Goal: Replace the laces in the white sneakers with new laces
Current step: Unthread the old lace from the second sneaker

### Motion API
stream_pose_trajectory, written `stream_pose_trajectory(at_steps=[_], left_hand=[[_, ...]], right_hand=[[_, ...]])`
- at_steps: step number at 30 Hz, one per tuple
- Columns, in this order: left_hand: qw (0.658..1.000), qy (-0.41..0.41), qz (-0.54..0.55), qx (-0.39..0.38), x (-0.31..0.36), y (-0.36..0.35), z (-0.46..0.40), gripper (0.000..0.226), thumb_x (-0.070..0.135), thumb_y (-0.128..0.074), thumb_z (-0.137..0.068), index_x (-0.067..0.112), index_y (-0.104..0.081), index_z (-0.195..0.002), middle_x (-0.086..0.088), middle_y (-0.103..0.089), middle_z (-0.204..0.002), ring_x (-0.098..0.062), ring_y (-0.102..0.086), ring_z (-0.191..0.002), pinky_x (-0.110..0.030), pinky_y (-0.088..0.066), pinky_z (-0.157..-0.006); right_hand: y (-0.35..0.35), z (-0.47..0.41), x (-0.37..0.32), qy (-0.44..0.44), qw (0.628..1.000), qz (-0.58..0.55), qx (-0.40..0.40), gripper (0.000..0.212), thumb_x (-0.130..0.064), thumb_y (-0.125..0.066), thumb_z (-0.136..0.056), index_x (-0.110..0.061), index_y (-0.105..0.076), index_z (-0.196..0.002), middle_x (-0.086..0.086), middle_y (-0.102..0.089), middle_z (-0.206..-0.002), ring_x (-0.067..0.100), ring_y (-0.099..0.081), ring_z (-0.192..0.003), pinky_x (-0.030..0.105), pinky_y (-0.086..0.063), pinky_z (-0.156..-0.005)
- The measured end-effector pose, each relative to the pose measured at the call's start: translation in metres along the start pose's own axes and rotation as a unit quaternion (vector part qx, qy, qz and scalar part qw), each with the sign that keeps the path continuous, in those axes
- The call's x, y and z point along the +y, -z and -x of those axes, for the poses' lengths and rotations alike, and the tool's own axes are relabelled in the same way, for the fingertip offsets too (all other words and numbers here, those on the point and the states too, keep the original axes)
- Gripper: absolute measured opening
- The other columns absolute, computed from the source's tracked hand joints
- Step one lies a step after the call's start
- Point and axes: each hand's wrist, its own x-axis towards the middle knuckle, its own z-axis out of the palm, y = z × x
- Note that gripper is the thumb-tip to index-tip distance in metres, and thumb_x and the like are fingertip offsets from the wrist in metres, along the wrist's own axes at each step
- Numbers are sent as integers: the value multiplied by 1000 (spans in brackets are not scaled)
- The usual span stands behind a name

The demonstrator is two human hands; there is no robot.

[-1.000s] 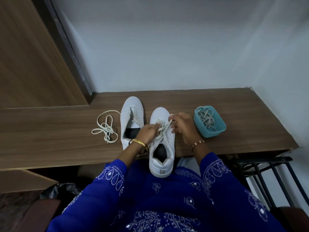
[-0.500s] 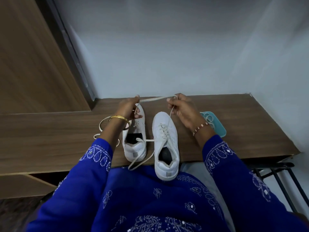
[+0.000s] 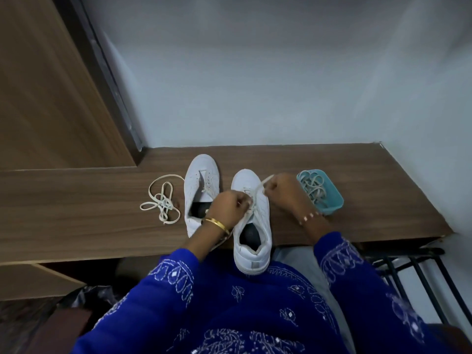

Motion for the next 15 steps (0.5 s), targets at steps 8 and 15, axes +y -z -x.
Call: stream_pose_trajectory(at_steps=[8, 15], left_hand=[[999, 35, 22, 33, -4, -17, 10, 24, 10, -56, -87, 7, -69, -106, -11, -69, -104, -24, -63, -97, -21, -41, -79], [992, 78, 87, 44, -8, -20, 11, 15, 10, -63, -84, 0, -70, -93, -12, -71, -95, -24, -65, -90, -23, -45, -78]], right_hand=[[-51, 28, 14, 57, 996, -51, 50, 20, -7, -56, -84, -1, -69, -98, 17, -70, -90, 26, -62, -87, 18, -33, -66], [-58, 29, 15, 110, 990, -35, 79, 10, -7, -59, -81, -2, -67, -86, 15, -64, -84, 26, -58, -79, 26, -36, -63]])
